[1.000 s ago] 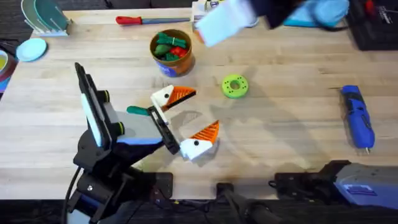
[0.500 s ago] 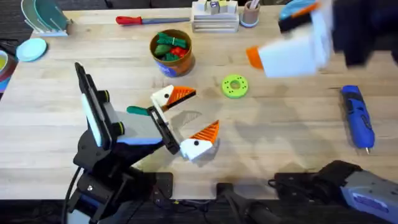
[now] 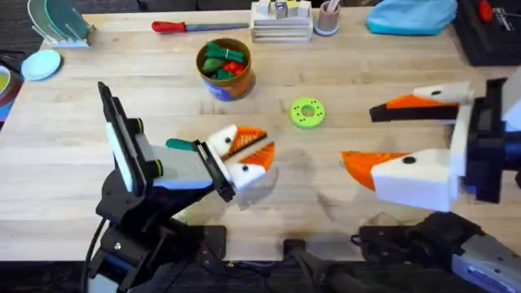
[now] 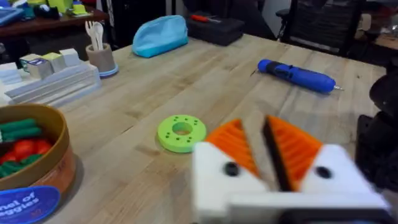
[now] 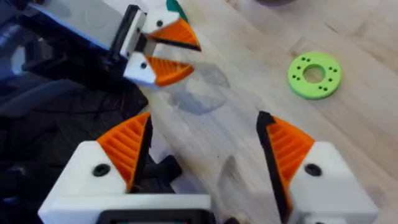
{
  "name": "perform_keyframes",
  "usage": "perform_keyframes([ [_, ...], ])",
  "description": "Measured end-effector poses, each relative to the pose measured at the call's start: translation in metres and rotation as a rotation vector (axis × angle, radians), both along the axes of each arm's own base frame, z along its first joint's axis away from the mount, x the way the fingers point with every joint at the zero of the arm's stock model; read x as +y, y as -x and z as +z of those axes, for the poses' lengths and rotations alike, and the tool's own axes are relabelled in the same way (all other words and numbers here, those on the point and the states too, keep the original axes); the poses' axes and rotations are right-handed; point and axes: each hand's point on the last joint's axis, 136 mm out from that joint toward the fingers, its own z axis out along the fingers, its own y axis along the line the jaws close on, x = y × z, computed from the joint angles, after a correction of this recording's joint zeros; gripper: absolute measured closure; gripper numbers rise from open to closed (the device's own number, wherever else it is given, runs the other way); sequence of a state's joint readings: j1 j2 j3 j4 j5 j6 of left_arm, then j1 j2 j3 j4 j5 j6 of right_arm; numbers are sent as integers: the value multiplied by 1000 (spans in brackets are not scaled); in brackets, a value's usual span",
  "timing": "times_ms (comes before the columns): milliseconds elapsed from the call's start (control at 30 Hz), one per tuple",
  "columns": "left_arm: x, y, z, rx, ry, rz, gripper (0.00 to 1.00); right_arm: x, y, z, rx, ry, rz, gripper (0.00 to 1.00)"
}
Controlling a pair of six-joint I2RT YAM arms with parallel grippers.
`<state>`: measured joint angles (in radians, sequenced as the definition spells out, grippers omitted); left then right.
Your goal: Pick up the gripper from the table and insert it into the empty holder that is missing its gripper. Then pick up a screw, insert it into the mounting hole, and use the screwdriver to tighten it. Finally, clean up the table by picking up the vegetable and placing it into the bucket.
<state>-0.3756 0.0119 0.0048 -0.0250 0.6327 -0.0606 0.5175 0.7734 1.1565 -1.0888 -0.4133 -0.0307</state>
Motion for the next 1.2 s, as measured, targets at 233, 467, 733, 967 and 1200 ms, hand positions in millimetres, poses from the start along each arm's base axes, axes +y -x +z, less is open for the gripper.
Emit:
perform_keyframes([
  [233,1,-2,0,-5,-1,15,995,-7,-20,-8,23,28,-120,54],
  [467,5,-7,0,-6,-2,49,996,-78,-81,-33,38,232,-563,51],
  [733,5,-8,0,-6,-2,56,996,-196,-122,-81,241,428,-997,13],
  [967,6,-9,0,-6,-3,61,996,-274,-118,-125,439,515,-1131,10],
  [1200,6,-9,0,-6,-3,61,996,-322,-112,-171,604,517,-1178,10],
])
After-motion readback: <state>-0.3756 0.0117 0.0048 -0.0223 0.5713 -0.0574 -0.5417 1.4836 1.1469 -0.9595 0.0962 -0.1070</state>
